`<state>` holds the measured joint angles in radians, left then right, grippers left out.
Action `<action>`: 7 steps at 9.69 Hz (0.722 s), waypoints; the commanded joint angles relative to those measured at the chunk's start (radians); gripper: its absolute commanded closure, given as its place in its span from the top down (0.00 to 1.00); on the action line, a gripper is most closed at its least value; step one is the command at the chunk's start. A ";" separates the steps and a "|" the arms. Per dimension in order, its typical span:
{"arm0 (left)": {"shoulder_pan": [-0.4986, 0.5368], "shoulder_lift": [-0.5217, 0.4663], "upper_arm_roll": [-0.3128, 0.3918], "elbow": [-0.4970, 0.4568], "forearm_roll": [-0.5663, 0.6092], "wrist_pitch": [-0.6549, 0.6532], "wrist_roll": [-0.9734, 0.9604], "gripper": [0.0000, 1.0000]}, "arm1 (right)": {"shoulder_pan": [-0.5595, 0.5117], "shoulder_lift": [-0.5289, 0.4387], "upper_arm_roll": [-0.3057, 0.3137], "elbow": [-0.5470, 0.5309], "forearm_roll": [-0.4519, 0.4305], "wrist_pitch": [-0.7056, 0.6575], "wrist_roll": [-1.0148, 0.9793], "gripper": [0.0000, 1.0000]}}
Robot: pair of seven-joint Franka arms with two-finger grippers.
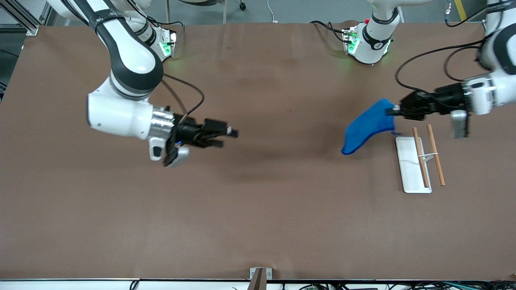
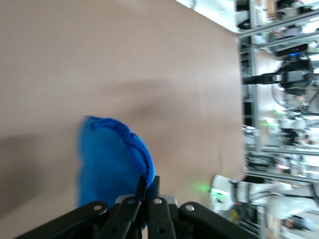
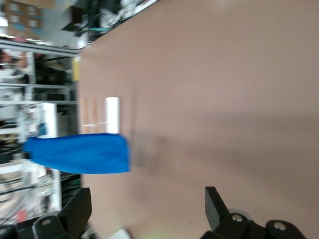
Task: Right arm passes towel to left arm to hang
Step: 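Carry the towel to the dowel rack while the right gripper withdraws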
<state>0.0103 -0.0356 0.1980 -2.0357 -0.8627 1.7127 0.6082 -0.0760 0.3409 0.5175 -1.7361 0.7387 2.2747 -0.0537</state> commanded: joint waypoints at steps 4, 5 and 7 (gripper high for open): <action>0.003 0.259 0.262 0.192 0.145 0.147 0.166 0.00 | 0.009 -0.106 -0.282 -0.020 -0.492 -0.089 0.107 1.00; 0.010 0.273 0.315 0.192 0.148 0.172 0.191 0.00 | 0.009 -0.117 -0.322 -0.013 -0.581 -0.116 0.106 1.00; 0.007 0.321 0.369 0.190 0.242 0.226 0.264 0.00 | 0.008 -0.195 -0.381 -0.011 -0.680 -0.220 0.109 1.00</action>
<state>0.0259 0.2296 0.5470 -1.8509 -0.6765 1.8972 0.8379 -0.0787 0.2261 0.1640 -1.7265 0.1157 2.1035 0.0335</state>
